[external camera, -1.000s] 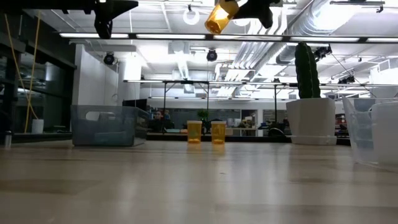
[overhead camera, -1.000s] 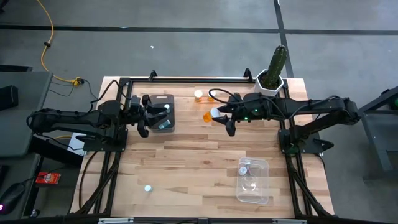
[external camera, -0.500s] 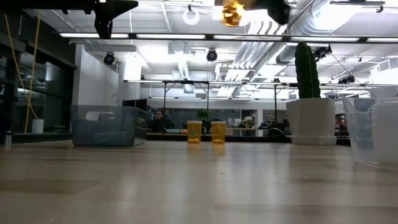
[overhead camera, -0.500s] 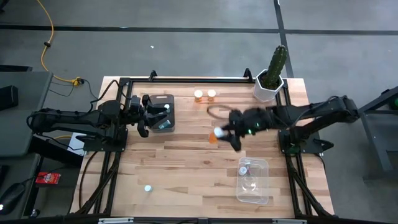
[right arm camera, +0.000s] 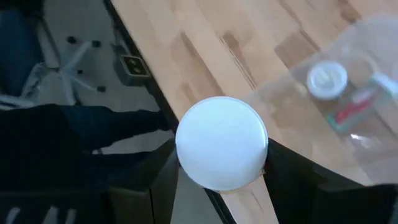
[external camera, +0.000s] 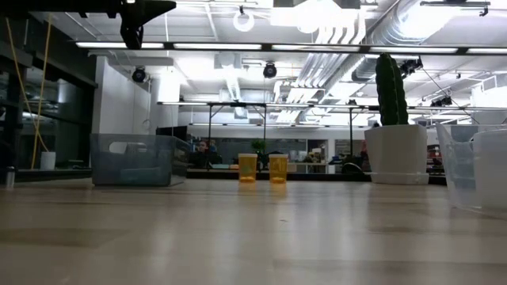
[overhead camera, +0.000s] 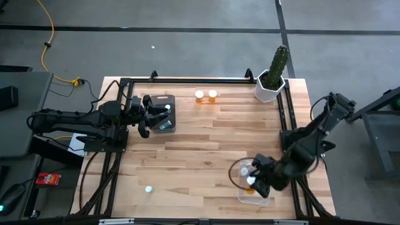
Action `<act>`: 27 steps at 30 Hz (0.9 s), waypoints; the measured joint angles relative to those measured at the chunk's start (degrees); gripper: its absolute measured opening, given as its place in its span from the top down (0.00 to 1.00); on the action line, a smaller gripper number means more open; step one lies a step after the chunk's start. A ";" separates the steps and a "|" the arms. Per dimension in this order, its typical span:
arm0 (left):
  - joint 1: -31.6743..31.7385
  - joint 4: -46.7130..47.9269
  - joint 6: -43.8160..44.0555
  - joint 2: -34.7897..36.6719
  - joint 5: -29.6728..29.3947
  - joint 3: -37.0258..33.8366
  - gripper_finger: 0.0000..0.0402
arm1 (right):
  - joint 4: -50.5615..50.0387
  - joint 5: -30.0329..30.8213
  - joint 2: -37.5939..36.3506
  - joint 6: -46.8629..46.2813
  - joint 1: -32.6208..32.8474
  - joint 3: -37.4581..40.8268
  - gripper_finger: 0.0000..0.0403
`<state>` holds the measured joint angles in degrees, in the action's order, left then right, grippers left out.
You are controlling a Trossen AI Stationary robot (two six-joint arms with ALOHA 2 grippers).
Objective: Pick and place medicine bottles into bin by pill shape (circle, oval)
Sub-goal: Put the large orange medicine bottle into the transparent bin
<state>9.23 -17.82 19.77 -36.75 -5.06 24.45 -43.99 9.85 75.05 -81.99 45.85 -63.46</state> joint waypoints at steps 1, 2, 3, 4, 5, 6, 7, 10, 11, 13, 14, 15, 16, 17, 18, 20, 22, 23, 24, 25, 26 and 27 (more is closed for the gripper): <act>0.00 0.00 0.00 0.00 -0.06 0.00 0.63 | -0.02 0.36 0.67 -1.16 0.86 0.02 0.54; -0.01 0.00 0.00 0.00 -0.16 0.00 0.63 | 0.00 0.45 1.36 -1.82 1.44 0.02 0.54; 0.00 0.00 0.00 0.00 -0.19 0.00 0.63 | -0.21 0.50 1.94 -2.06 1.79 0.02 0.54; 0.00 0.00 0.00 0.00 -0.19 0.00 0.63 | -0.54 0.52 2.52 -2.06 2.03 0.02 0.54; 0.00 0.00 0.00 0.00 -0.19 0.00 0.63 | -1.04 0.55 3.06 -2.07 2.14 0.02 0.54; 0.00 0.00 0.00 0.00 -0.19 0.00 0.63 | -1.81 0.57 3.49 -2.09 2.19 0.02 0.54; 0.00 0.00 0.00 0.00 -0.19 0.00 0.63 | -2.74 0.63 3.89 -2.11 2.22 0.00 0.54; 0.00 0.00 0.02 0.00 -0.19 0.00 0.63 | -5.08 2.69 5.39 -2.93 2.22 0.02 0.54; 0.00 0.00 0.02 0.00 -0.17 0.00 0.63 | -5.37 3.75 6.05 -3.07 2.23 0.02 0.54; 0.00 0.00 0.04 0.00 -0.15 0.00 0.63 | -5.17 5.33 7.43 -2.52 2.45 0.04 0.54; 0.00 0.00 0.04 0.00 -0.15 0.00 0.63 | -5.08 5.96 8.10 -2.08 2.48 0.16 0.54; 0.00 0.00 0.04 0.00 -0.15 0.00 0.63 | -5.19 6.73 8.94 -1.99 2.48 0.22 0.54; 0.00 0.00 0.04 0.00 -0.15 0.00 0.63 | -5.22 7.39 9.95 -2.00 2.48 0.22 0.54; 0.00 0.01 0.04 0.00 -0.15 0.00 0.63 | -5.09 8.16 10.85 -2.00 2.53 0.24 0.54; 0.00 0.01 0.06 0.00 -0.15 0.00 0.63 | -5.06 8.65 11.77 -2.00 2.51 0.24 0.54; 0.00 0.01 0.02 0.00 -0.15 0.00 0.63 | -4.61 9.04 13.77 -2.00 2.51 0.24 0.54; 0.00 0.02 0.02 0.00 -0.13 0.00 0.63 | -4.48 9.04 15.94 -2.00 2.48 0.28 0.54; 0.00 0.02 0.02 0.00 -0.15 0.00 0.63 | -4.38 9.03 16.80 -1.98 2.48 0.29 0.53; 0.00 0.03 0.02 0.00 -0.13 0.00 0.63 | -4.00 8.79 17.62 -1.98 2.48 0.31 0.53; 0.00 0.04 0.02 0.00 -0.13 0.00 0.63 | -3.64 8.72 18.38 -1.98 2.48 0.31 0.52; 0.00 0.04 0.00 0.00 -0.15 0.00 0.63 | -3.58 8.69 19.03 -1.99 2.48 0.31 0.51; 0.00 0.04 0.02 0.00 -0.13 0.00 0.63 | -3.57 8.65 19.43 -1.98 2.48 0.33 0.51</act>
<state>9.23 -17.78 19.79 -36.75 -5.19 24.45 -47.55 18.50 94.48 -83.97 48.34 -63.14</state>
